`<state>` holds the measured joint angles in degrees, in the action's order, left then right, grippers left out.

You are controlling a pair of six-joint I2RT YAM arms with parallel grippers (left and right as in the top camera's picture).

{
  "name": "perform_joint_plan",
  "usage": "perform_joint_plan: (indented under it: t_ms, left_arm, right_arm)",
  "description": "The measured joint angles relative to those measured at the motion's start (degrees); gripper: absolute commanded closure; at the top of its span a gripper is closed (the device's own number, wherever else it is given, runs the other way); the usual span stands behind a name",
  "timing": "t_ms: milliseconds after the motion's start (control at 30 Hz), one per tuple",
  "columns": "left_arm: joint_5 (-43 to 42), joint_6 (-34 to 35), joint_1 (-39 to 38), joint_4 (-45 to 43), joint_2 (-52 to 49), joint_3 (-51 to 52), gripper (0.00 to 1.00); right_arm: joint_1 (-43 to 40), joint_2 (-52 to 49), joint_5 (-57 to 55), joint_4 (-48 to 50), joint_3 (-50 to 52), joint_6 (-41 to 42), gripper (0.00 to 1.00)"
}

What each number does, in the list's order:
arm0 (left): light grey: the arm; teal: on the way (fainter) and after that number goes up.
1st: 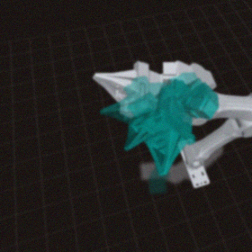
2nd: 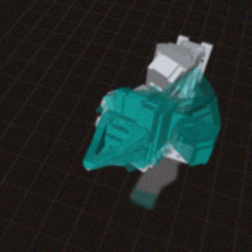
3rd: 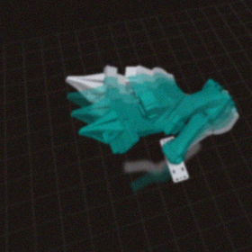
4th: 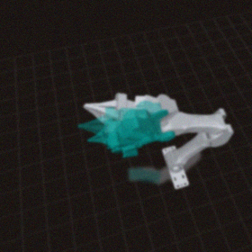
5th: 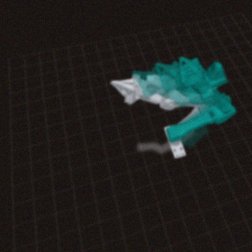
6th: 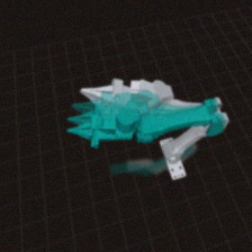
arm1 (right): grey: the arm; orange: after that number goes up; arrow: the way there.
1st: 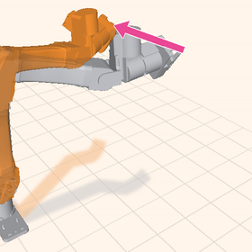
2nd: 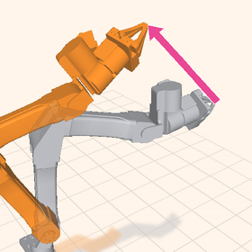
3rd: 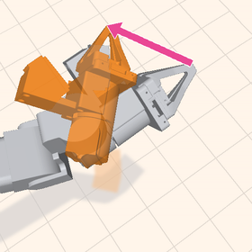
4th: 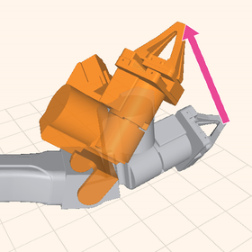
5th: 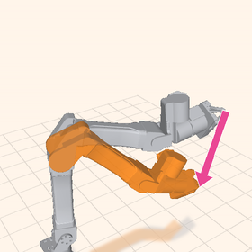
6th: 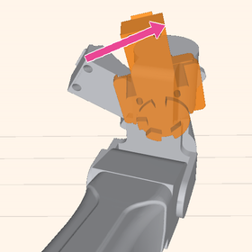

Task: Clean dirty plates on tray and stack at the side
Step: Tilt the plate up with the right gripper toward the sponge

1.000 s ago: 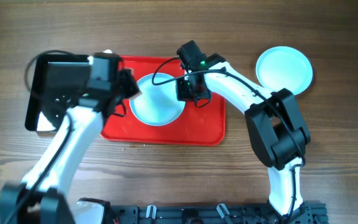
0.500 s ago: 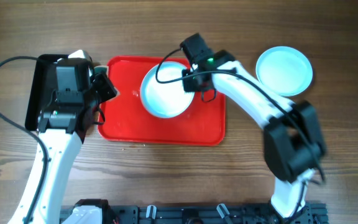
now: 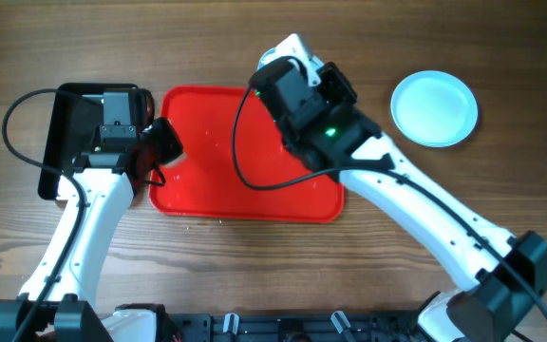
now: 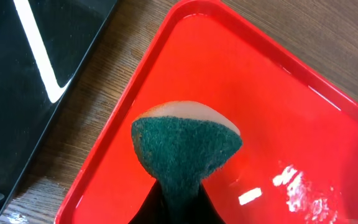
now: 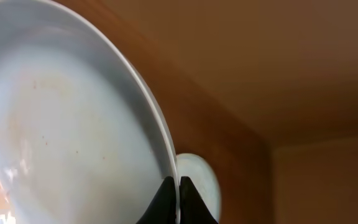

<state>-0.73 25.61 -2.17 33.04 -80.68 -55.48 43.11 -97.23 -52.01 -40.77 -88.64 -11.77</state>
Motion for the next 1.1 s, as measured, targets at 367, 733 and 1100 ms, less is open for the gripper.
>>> perform_joint_plan:
  t_ms: [367, 733, 1100]
  left_arm:
    - [-0.02, 0.20, 0.00, 0.90, 0.00, 0.00, 0.96]
    - [-2.08, 0.20, 0.00, 0.94, 0.00, 0.00, 0.96]
    - [-14.19, 0.20, -3.89, -0.07, -0.13, 0.00, 0.96]
  right_arm:
    - [5.44, -4.04, -18.62, 7.17, 0.00, -12.55, 0.95]
    - [5.07, -4.04, 6.32, -8.04, 0.87, 12.48, 0.96]
    - [-6.19, -12.07, 43.78, -5.68, 3.34, 32.33, 0.96]
